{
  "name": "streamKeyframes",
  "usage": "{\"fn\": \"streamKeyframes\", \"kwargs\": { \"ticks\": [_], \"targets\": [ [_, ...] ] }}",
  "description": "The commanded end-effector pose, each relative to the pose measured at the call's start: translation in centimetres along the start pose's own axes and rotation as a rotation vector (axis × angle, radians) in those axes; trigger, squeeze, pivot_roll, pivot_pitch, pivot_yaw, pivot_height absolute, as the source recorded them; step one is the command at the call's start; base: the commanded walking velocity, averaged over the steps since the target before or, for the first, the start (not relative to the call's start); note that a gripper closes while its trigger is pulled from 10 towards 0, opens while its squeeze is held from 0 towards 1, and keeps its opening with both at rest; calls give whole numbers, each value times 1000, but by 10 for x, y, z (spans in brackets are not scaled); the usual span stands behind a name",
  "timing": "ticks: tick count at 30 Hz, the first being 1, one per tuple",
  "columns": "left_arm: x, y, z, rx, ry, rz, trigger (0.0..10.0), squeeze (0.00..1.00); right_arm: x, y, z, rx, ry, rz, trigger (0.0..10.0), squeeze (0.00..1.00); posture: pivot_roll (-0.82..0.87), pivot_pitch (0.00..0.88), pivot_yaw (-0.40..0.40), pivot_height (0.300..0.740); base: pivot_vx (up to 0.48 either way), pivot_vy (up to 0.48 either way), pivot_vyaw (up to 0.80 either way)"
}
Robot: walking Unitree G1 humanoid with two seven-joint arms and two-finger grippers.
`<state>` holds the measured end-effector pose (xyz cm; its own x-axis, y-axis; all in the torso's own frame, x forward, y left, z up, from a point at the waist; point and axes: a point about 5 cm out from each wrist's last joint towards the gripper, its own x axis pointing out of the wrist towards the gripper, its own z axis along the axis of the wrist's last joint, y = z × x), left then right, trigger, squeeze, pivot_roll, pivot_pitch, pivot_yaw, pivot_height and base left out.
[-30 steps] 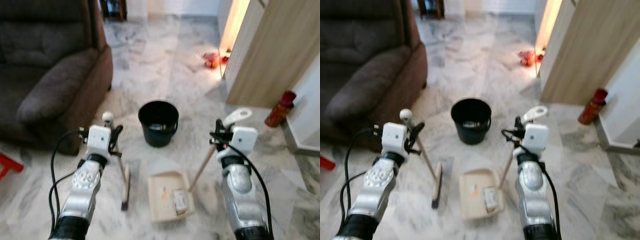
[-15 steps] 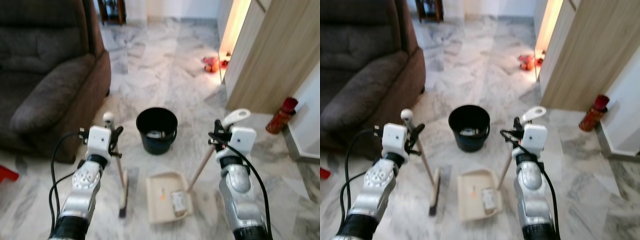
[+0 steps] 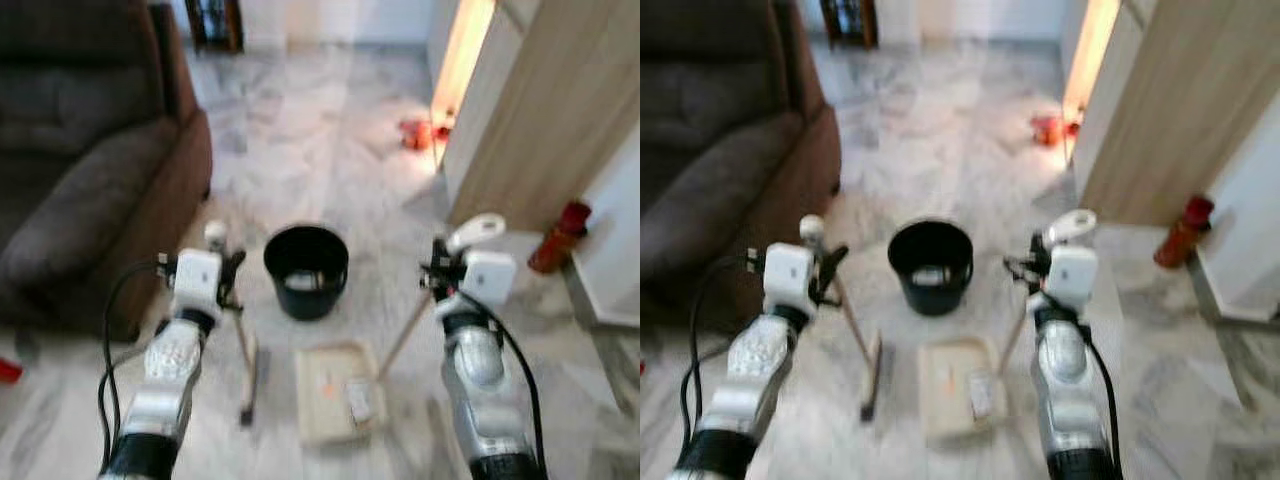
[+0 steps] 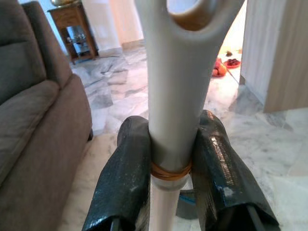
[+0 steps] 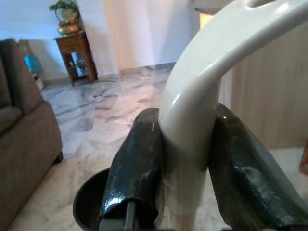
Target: Sweep floor
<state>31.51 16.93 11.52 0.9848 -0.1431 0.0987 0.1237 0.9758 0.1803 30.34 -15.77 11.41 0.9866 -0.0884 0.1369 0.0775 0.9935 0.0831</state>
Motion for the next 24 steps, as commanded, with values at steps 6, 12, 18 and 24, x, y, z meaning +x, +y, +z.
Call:
{"fn": "streamKeyframes", "kwargs": {
  "ticks": [6, 12, 18, 24],
  "targets": [
    [3, 1, 10, 6, -47, -2, 10000, 0, 3, -2, 10, -5, -48, -4, 10000, 0, -18, 88, 27, 740, 291, 0, 0],
    [3, 1, 10, 6, -47, -3, 10000, 0, 2, -1, 10, -6, -47, -6, 10000, 0, -17, 91, 28, 740, 292, 0, 0],
    [3, 2, 10, 7, -47, -1, 10000, 0, 2, -2, 10, -4, -47, -6, 10000, 0, -19, 96, 29, 740, 290, 0, 0],
    [3, 1, 10, 4, -48, -2, 10000, 0, 2, -2, 11, -7, -48, -5, 10000, 0, -19, 96, 26, 740, 284, 0, 0]
  ]
}}
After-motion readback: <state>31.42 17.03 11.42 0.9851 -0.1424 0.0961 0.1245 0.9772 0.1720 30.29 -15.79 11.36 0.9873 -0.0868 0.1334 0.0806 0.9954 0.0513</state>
